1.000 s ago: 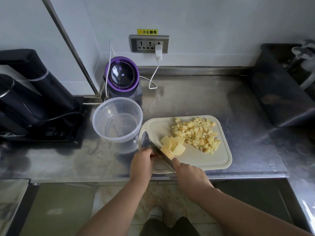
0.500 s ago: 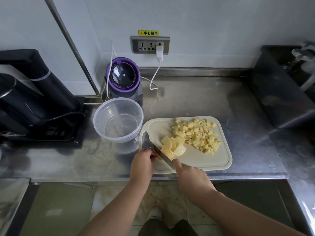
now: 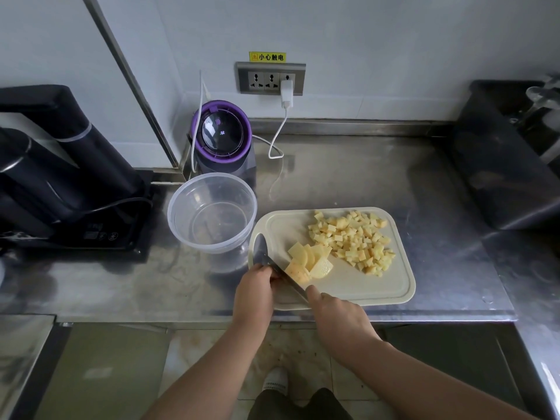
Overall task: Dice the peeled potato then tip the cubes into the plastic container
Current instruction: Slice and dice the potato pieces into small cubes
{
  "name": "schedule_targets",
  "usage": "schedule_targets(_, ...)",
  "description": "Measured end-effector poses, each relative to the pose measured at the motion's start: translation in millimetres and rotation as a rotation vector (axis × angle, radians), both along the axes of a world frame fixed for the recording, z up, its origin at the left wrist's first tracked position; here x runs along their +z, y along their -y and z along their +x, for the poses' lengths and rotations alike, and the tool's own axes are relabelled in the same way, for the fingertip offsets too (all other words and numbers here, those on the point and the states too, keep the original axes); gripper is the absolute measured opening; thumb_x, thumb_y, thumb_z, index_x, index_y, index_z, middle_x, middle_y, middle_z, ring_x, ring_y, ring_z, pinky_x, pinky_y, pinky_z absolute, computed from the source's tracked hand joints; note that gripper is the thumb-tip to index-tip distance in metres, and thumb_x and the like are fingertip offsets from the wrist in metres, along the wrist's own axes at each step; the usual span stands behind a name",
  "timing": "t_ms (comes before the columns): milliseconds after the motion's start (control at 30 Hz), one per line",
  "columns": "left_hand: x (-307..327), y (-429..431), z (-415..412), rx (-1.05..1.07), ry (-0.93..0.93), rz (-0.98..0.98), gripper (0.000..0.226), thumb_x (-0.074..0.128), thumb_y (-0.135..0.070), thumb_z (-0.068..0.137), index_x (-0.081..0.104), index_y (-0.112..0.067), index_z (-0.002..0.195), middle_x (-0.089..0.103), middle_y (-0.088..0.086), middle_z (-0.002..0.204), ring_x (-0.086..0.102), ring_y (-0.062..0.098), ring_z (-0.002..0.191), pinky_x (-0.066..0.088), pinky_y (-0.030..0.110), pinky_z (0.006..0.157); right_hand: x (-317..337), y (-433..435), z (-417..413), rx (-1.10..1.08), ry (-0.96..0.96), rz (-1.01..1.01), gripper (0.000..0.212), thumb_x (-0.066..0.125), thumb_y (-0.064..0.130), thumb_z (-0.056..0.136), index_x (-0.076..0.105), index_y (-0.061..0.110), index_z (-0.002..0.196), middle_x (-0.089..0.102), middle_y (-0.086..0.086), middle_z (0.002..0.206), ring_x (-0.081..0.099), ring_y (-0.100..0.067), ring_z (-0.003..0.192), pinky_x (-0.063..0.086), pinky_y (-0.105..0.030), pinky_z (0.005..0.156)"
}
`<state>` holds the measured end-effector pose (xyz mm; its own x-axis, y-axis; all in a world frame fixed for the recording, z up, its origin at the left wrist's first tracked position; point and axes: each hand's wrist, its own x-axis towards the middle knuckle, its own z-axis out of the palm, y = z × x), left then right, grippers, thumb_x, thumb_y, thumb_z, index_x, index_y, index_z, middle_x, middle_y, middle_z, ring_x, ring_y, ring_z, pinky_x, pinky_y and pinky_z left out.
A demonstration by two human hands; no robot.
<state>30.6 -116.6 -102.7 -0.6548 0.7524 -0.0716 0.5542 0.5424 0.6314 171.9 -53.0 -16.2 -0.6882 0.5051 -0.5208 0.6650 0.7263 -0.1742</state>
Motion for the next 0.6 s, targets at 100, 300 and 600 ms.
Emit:
schedule_targets(100,0.4,0.3,-0.7,0.0,-0.005,-0.005,0.013,0.061,-0.007,0.087,0.072,-0.013,0.091,0.07,0.0,0.092,0.064,0.013,0.083,0.053,0.029,0.077,0.9,-3.4,3.1,-0.017,-0.025,-0.022,0.051,0.052,0.007,0.097,0.026,0.021,0.139,0.058,-0.001,0.099,0.063,-0.015,0.083,0.057,-0.027,0.075)
schedule_targets(300,9.3,-1.4,0.4,0.022,0.063,-0.015,0.001,0.069,-0.016,0.085,0.07,-0.015,0.086,0.069,-0.005,0.087,0.064,0.01,0.082,0.047,0.019,0.075,8.8,-11.4,7.9,0.01,-0.145,0.026,0.049,0.044,0.009,0.098,0.021,0.022,0.14,0.045,0.005,0.075,0.046,-0.011,0.058,0.04,-0.021,0.05)
schedule_targets(600,22.1,-3.6,3.8,0.011,0.064,-0.054,0.02,0.072,-0.025,0.083,0.063,-0.016,0.099,0.059,-0.01,0.092,0.06,0.008,0.087,0.047,0.017,0.077,19.2,-32.4,20.0,-0.052,-0.196,0.067,0.042,0.041,0.013,0.1,0.025,0.021,0.138,0.052,0.002,0.085,0.049,-0.015,0.06,0.032,-0.02,0.048)
